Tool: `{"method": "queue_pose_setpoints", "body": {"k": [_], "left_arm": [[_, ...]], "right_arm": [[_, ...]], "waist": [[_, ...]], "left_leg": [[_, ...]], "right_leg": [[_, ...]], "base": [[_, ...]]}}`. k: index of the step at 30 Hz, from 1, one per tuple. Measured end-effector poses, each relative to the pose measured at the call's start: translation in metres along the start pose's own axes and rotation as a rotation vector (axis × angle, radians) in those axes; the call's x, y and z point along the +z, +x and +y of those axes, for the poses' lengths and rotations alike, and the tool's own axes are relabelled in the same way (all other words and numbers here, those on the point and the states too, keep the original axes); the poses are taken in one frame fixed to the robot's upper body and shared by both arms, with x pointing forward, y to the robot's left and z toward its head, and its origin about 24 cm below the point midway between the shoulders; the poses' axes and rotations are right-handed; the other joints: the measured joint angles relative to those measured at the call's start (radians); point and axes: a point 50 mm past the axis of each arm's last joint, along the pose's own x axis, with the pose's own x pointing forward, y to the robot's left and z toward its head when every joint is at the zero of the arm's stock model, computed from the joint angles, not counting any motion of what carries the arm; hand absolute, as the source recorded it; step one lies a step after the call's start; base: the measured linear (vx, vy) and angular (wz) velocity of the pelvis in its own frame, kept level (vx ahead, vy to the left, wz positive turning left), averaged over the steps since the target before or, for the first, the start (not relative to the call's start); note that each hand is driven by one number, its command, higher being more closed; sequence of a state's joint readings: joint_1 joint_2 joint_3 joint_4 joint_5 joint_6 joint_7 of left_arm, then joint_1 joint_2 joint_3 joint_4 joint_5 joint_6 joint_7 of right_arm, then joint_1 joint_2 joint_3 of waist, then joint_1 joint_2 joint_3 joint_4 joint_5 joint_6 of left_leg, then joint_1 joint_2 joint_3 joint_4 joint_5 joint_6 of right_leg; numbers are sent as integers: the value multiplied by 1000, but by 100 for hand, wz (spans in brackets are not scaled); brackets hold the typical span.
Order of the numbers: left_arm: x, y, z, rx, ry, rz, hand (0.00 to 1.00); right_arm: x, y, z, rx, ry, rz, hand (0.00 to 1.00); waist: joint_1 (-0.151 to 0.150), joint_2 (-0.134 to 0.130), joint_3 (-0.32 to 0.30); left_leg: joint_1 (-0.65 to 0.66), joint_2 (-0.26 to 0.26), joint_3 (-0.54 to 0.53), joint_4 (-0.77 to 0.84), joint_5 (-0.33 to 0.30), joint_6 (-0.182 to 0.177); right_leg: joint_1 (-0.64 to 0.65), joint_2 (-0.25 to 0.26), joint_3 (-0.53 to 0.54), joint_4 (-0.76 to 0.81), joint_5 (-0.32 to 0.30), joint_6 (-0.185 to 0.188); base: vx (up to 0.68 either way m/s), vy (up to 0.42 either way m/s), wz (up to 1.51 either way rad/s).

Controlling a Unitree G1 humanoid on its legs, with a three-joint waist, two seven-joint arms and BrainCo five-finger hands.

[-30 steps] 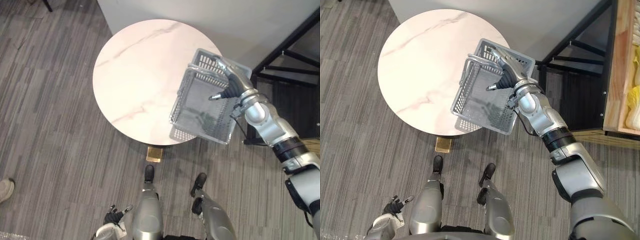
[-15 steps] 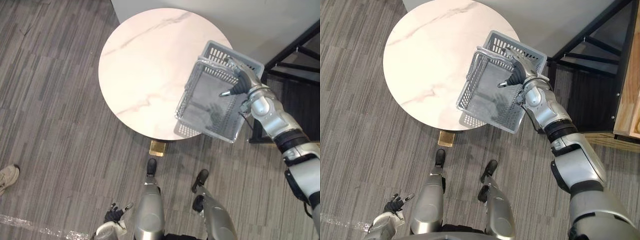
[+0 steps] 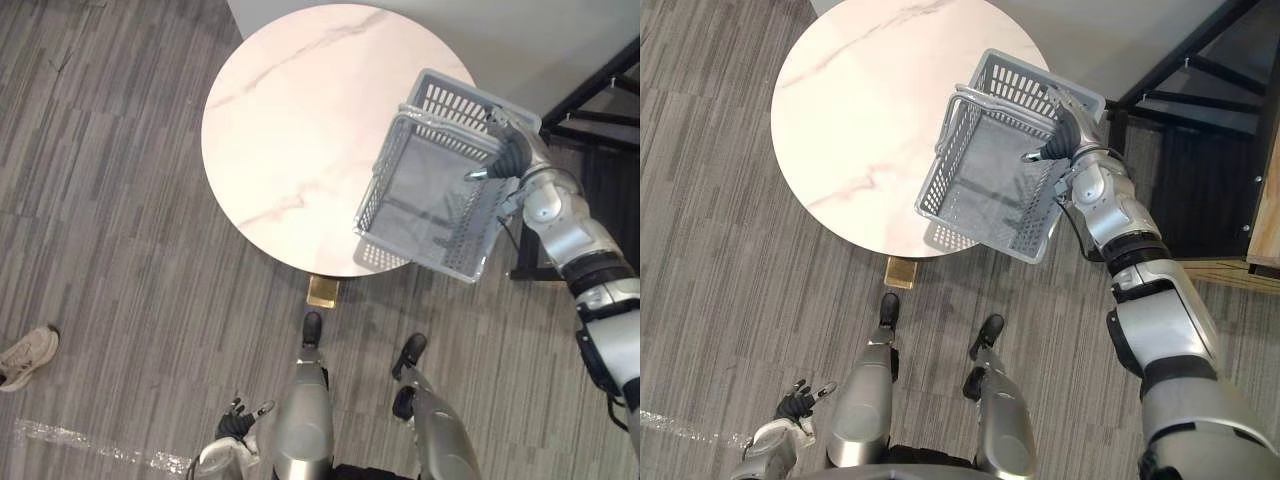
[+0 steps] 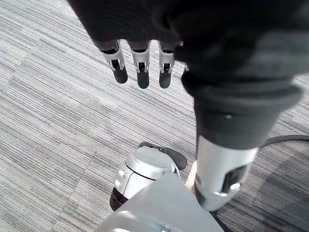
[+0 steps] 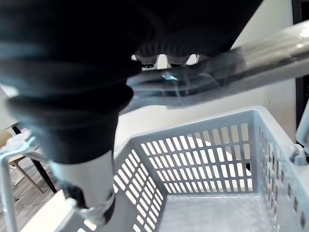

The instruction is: Pick vegetable in the basket

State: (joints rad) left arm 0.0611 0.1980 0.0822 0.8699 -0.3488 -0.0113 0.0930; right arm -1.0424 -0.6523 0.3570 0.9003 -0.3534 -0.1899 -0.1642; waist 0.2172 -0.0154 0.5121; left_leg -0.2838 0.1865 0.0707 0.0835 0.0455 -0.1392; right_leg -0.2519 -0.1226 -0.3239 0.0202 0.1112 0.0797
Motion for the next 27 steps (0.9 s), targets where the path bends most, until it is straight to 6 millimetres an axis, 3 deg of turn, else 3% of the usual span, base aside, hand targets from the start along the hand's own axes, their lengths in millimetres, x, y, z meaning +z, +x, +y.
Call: {"method": "queue_pose_setpoints", "body": {"k": [18, 23, 27], "left_arm": [[-3, -1, -12, -55, 40, 7, 0], [-1, -1, -13, -65, 38, -6, 0], [6, -1, -15, -74, 35, -41, 0]], "right_arm": [[-9, -1, -2, 33, -78, 3, 100], [-4, -4, 6, 54, -125, -68, 100], [3, -12, 24, 112, -164, -182, 100]], "waist": [[-5, 24, 9], [-7, 24, 9], [-15, 22, 8]], "left_leg": [[0, -22, 3, 7, -2, 7], [24, -20, 10, -3, -2, 7], [67, -17, 20, -19, -2, 7]], "right_leg": [[-6, -24, 3, 15, 0, 1], [11, -21, 5, 10, 1, 2], [51, -16, 9, -7, 3, 5]], "base": [[2, 0, 0], [45, -1, -3], [51, 4, -5]]}}
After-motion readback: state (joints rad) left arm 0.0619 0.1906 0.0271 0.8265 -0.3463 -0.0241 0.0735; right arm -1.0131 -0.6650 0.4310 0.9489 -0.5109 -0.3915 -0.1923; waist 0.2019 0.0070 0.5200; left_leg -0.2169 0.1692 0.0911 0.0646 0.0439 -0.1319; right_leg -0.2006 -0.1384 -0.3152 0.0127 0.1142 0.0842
